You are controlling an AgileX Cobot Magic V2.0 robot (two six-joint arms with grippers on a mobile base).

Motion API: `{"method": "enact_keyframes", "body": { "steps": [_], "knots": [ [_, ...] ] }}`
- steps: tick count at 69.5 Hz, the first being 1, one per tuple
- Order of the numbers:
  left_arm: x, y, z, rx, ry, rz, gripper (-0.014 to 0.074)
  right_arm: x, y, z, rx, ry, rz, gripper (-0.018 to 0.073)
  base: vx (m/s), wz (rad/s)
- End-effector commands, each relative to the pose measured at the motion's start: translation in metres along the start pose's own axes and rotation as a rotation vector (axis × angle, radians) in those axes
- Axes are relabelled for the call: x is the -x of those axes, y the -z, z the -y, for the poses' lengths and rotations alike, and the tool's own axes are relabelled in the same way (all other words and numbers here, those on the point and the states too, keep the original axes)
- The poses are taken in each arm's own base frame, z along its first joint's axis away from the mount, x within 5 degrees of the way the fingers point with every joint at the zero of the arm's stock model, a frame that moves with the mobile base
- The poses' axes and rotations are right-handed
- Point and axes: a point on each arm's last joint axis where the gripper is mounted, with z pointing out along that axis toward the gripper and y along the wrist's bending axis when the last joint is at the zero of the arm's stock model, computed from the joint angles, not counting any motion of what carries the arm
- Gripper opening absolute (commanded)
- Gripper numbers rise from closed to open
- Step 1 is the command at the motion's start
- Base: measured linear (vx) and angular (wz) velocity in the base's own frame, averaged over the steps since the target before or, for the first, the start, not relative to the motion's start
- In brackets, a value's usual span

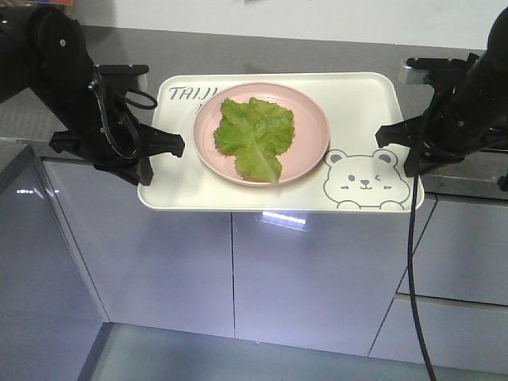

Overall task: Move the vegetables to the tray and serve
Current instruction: 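Hold the tray level with both grippers while the base moves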

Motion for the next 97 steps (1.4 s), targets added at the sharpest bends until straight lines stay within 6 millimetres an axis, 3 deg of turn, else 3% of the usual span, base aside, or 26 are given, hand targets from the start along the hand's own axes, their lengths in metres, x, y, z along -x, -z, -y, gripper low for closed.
{"method": "enact_keyframes", "body": {
  "steps": [1,97],
  "knots": [
    [0.0020,0.0360,0.0185,-0.114,-0.023,0.137,-0.0006,0.0062,0.0312,-0.0131,0.066,0.023,0.145,-0.0007,0.12,-0.14],
    [0.0020,0.0360,0.0185,-0.114,-0.023,0.137,-0.0006,0.0062,0.0312,-0.0131,0.066,0.023,0.145,-0.0007,0.07,0.00]
  ]
}}
